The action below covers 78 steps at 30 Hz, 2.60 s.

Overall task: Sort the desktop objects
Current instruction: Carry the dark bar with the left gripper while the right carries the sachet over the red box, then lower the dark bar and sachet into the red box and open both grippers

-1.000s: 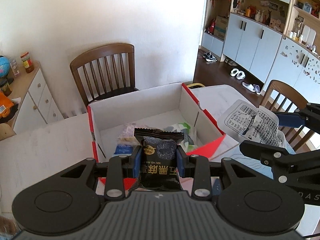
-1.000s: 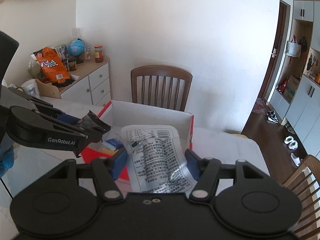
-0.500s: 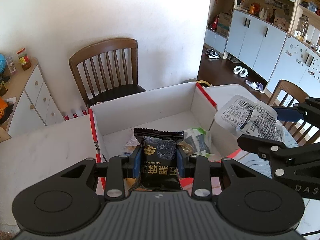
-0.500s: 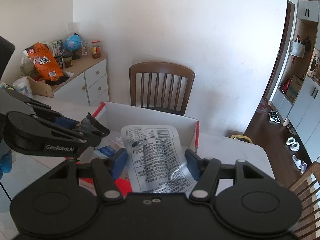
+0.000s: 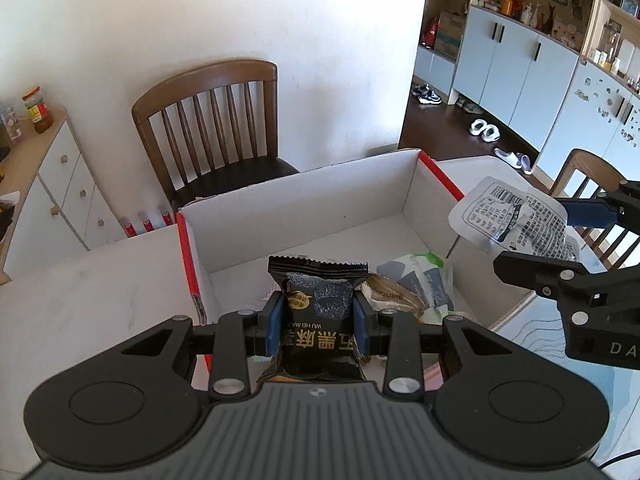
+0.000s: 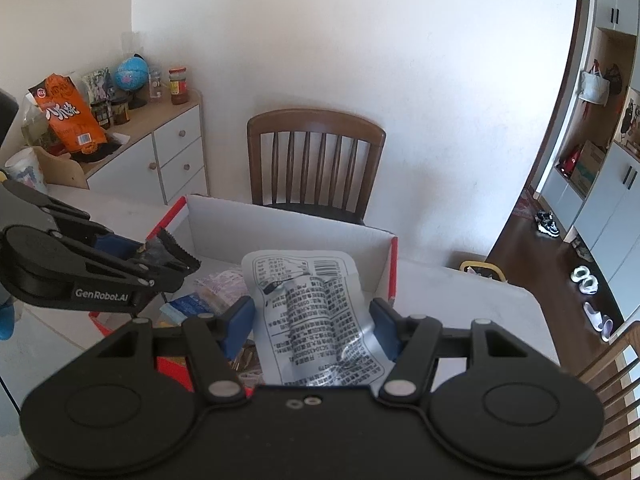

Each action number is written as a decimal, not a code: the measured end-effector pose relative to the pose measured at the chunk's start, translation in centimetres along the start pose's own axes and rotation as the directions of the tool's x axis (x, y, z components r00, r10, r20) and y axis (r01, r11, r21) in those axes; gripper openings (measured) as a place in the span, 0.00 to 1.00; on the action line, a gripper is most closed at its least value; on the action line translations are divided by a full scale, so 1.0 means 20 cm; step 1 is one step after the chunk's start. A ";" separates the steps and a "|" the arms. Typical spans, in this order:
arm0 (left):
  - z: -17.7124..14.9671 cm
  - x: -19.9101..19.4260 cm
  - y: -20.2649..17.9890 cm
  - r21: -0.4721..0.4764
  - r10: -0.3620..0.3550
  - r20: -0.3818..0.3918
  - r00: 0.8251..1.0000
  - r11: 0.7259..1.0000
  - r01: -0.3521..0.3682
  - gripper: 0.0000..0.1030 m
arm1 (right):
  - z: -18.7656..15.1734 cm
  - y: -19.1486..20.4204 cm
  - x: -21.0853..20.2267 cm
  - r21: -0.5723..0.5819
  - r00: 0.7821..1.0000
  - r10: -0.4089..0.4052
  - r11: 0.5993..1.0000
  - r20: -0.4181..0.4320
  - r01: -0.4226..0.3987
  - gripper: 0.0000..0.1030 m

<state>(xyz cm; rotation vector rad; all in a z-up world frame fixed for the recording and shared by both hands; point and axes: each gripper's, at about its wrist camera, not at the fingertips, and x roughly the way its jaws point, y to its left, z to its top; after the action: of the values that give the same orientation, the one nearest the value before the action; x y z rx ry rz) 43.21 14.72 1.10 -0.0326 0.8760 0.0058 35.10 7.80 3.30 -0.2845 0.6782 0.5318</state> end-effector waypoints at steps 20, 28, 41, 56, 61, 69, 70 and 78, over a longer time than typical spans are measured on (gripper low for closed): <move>0.01 0.31 0.06 0.024 -0.019 -0.066 0.998 1.000 0.020 0.32 | 0.00 -0.01 0.32 0.030 0.997 -0.004 1.000 -0.075 0.007 0.61; -0.01 0.39 0.08 0.020 -0.022 -0.091 0.996 1.000 0.024 0.32 | -0.04 0.02 0.43 0.024 0.993 -0.018 0.999 -0.116 0.021 0.61; -0.05 0.50 0.07 0.048 -0.006 -0.131 0.991 0.999 0.012 0.32 | -0.11 0.00 0.49 0.025 0.986 -0.030 0.999 -0.162 0.035 0.62; -0.07 0.53 0.04 0.083 -0.005 -0.153 0.988 0.996 0.018 0.45 | -0.13 -0.01 0.47 0.035 0.987 -0.026 0.999 -0.159 0.032 0.71; -0.07 0.52 0.02 0.081 -0.019 -0.150 0.988 0.996 0.031 0.57 | -0.12 -0.03 0.43 0.049 0.989 -0.023 0.998 -0.143 0.030 0.74; -0.07 0.46 0.00 0.073 -0.019 -0.128 0.992 0.997 0.028 0.63 | -0.10 -0.04 0.37 0.058 0.993 -0.023 0.998 -0.119 0.030 0.76; -0.06 0.45 0.00 0.073 -0.016 -0.125 0.992 0.997 0.025 0.65 | -0.10 -0.04 0.36 0.057 0.993 -0.026 0.998 -0.116 0.032 0.76; -0.06 0.35 -0.02 0.071 -0.012 -0.099 0.995 0.997 0.019 0.69 | -0.08 -0.04 0.26 0.063 0.996 -0.028 0.997 -0.090 0.034 0.79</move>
<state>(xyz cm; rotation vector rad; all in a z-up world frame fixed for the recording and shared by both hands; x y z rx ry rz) 46.73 14.25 -4.99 0.0281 0.9735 -0.0426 38.16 8.38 -1.29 -0.2590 0.7751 0.4685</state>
